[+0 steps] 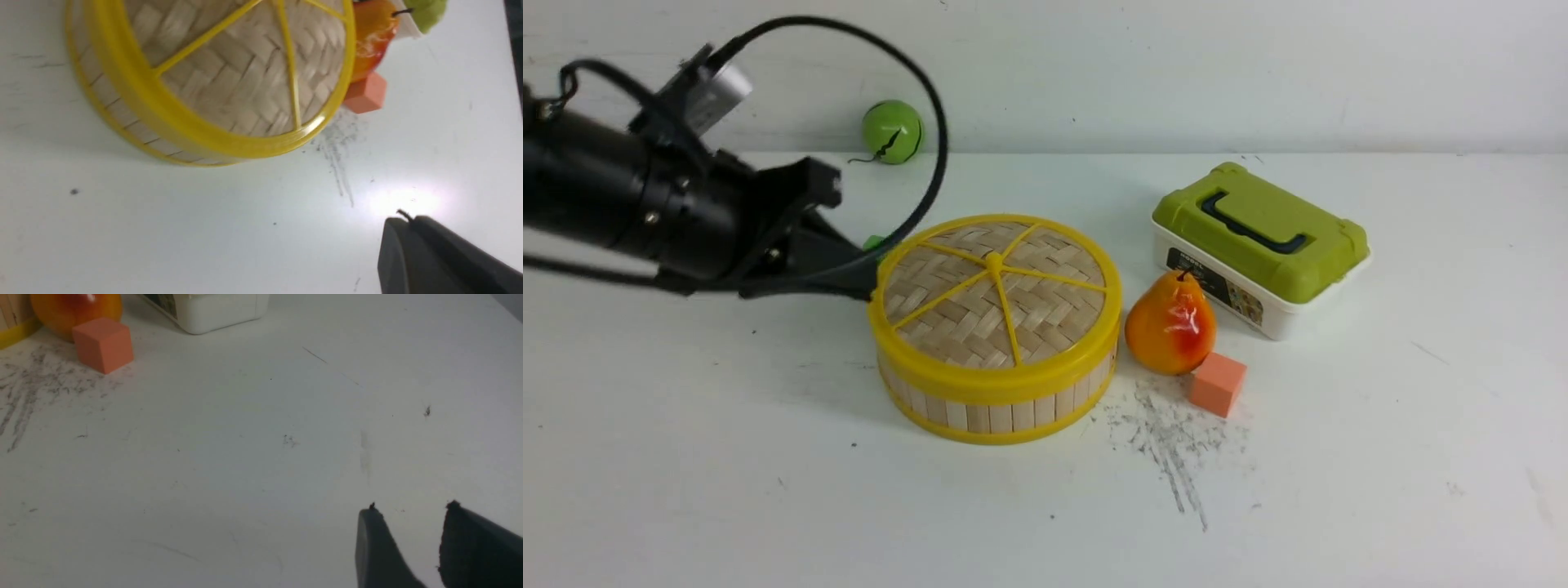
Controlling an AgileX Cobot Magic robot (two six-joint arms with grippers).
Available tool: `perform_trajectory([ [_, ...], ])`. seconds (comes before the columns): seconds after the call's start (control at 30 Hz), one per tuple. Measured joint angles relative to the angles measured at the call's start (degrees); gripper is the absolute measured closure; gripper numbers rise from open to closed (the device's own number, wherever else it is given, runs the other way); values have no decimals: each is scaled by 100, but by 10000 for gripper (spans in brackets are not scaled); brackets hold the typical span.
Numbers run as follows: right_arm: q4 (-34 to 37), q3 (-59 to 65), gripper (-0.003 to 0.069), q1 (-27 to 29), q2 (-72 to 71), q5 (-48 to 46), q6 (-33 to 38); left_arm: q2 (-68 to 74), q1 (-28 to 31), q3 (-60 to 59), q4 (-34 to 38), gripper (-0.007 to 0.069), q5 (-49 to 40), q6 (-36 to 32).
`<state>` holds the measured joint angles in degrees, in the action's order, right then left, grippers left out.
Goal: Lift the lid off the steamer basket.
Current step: Use the left arm to lift the lid of the steamer
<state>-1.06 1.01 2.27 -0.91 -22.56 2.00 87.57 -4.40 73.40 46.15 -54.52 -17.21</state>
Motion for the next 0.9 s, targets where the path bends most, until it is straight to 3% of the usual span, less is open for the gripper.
perform_trajectory([
  [0.1,0,0,419,0,0,0,0,677,-475,949,-697,637,-125,491],
  [0.27,0,0,419,0,0,0,0,1791,-1349,2833,-2964,631,-594,1817],
  [0.4,0,0,419,0,0,0,0,2534,-1697,4090,-3961,566,-1072,2227],
  [0.7,0,0,419,0,0,0,0,3561,-1783,5011,-4294,276,-1115,2403],
  [0.9,0,0,419,0,0,0,0,3785,-1783,5022,-4204,258,-705,2412],
])
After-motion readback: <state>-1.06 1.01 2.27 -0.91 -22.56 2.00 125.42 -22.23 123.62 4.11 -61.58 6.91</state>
